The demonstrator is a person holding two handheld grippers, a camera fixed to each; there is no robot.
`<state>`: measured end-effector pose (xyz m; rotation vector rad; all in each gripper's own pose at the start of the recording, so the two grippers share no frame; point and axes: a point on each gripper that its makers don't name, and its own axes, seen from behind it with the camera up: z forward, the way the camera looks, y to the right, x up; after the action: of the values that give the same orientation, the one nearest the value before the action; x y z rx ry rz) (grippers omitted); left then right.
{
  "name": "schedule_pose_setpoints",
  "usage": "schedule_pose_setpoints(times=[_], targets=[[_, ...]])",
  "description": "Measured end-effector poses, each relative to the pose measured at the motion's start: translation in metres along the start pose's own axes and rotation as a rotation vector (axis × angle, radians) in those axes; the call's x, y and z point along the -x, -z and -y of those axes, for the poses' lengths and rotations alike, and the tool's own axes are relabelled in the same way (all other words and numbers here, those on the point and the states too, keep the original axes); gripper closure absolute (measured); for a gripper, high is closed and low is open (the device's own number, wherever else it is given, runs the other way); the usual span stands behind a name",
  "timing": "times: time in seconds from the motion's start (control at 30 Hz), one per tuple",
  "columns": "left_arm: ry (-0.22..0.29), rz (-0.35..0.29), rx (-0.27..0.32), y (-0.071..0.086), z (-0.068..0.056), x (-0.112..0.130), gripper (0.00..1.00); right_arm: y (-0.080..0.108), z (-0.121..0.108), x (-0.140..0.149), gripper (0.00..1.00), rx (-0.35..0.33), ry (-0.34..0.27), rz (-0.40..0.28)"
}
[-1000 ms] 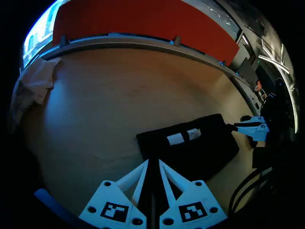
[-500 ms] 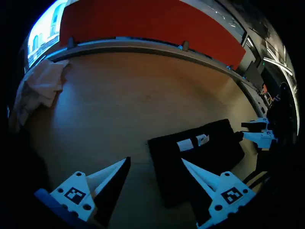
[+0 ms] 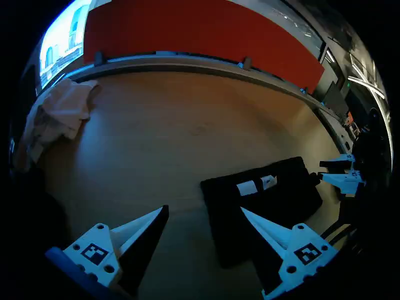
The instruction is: Fold towel
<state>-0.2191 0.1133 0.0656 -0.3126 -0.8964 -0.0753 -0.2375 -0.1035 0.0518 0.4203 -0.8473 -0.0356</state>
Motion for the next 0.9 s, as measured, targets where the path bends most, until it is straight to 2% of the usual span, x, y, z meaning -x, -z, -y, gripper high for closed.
schedule_pose_setpoints(times=[0.3,0.6,0.9], targets=[[0.029,-0.017,-0.019,0.019,0.005,0.011,0.05,0.004,0.008,0.004,0.13,-0.011,0.02,0.001],[0.031,-0.028,-0.061,0.037,0.014,0.025,0.05,0.009,0.014,0.008,0.1,-0.018,0.022,0.001],[0.039,-0.035,-0.091,0.047,0.017,0.037,0.04,0.013,0.018,0.013,0.1,-0.025,0.035,0.005]])
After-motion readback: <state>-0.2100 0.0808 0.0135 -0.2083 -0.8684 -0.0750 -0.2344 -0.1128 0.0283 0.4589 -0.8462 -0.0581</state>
